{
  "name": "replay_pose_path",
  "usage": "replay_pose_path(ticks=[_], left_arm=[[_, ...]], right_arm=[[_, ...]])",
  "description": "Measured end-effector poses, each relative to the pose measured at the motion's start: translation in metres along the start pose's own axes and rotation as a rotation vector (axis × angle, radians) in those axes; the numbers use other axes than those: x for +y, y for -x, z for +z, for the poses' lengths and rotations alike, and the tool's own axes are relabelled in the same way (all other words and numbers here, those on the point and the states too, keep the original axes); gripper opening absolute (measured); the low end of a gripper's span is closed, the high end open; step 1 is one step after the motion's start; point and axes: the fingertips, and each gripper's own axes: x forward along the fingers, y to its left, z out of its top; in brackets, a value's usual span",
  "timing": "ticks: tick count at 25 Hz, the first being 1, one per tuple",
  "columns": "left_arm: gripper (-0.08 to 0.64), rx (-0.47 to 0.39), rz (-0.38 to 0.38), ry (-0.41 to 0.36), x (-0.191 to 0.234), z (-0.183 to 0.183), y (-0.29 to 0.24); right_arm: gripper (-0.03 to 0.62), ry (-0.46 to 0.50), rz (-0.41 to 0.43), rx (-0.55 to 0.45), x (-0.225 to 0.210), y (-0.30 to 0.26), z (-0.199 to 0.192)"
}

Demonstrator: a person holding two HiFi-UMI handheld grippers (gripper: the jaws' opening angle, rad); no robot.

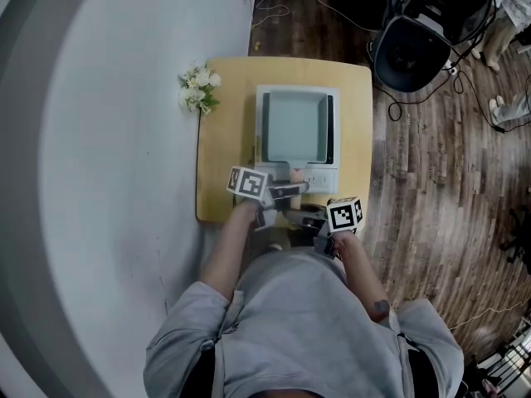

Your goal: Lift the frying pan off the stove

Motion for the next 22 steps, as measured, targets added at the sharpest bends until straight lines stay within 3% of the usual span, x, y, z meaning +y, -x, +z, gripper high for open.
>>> replay_pose_path(ticks=[13,22], left_arm=[[0.124,-0.063,-0.026,-0.125,-0.039,-0.009,0.011],[0.124,-0.090,-0.050,-0.213,-0.075,-0.036,0.029]], right_arm=[[0.118,0.150,-0.016,0.029,0.031,0.003,-0.012],[0.118,0.246,-0.004,0.012,0.063,0.003,-0.039]])
